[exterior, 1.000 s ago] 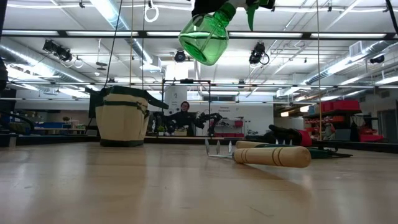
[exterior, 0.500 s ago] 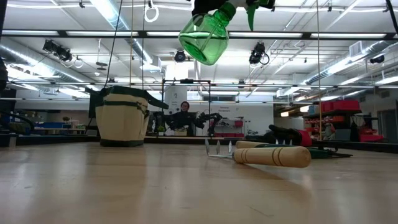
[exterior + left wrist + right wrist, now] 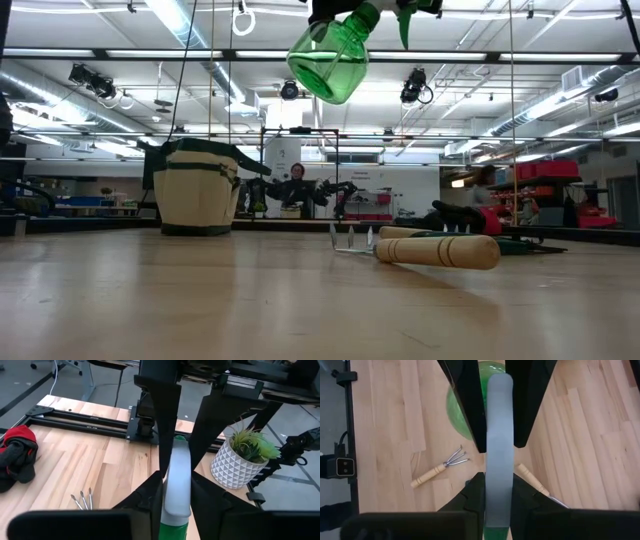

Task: Pick & Place Garden tools in Gardening bag
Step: Put the green spray bottle into the gardening bag

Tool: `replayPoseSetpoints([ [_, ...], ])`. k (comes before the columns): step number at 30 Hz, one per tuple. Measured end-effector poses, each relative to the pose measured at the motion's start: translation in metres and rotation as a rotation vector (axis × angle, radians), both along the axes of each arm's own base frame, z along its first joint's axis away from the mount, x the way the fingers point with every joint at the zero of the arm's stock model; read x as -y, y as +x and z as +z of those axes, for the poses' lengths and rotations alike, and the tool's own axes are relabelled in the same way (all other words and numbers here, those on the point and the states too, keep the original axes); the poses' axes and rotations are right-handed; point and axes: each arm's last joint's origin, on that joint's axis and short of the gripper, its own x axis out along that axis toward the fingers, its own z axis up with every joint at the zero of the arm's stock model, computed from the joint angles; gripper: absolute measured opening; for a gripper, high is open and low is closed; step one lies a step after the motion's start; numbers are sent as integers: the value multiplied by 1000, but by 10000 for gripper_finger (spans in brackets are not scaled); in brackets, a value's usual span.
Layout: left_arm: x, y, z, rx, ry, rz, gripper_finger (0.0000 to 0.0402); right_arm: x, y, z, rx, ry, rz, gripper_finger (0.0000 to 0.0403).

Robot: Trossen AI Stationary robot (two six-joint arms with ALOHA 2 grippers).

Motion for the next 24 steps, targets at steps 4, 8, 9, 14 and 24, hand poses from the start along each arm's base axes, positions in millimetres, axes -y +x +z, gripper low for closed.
replayPoseSetpoints([
  [4, 0, 0, 0, 1, 2, 0, 85, 0, 0, 0, 0, 1, 1, 55],
  [8, 0, 0, 0, 1, 2, 5, 85, 0, 0, 0, 0, 0, 1, 55],
  [9, 0, 0, 0, 0, 2, 5, 84, 0, 0, 0, 0, 0, 1, 55],
  [14, 0, 0, 0, 0, 1, 6, 84, 0, 0, 0, 0, 0, 1, 55],
  [24, 1, 0, 0, 1, 20, 2, 83, 0, 0, 0, -1, -3, 2, 55],
])
